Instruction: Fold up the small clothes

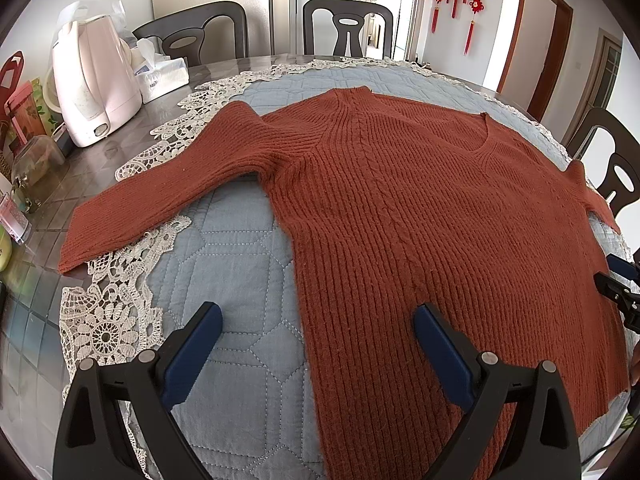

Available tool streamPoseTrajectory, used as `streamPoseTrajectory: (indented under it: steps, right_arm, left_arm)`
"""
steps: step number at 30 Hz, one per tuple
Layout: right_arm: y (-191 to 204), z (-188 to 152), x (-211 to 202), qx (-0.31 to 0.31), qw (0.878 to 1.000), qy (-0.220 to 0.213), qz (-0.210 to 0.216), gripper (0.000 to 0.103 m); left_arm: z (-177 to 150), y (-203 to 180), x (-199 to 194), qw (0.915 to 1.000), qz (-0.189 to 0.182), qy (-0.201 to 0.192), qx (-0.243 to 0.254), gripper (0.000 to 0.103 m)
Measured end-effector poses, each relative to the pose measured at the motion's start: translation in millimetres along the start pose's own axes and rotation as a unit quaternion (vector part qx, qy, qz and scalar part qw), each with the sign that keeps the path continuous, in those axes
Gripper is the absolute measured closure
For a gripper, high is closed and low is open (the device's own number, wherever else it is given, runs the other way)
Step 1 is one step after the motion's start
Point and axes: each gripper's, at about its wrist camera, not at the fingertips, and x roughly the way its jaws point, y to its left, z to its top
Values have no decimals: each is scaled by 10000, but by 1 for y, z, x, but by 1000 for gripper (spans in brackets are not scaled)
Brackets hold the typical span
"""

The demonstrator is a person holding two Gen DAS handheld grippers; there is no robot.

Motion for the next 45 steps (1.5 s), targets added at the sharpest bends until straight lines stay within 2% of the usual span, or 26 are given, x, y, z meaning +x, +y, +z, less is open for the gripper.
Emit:
streamPoseTrajectory:
  steps: [45]
  right_arm:
    - [0,0,-1,6,10000,1,6,25]
  left_arm:
    - [0,0,0,10000,8,7,5,3]
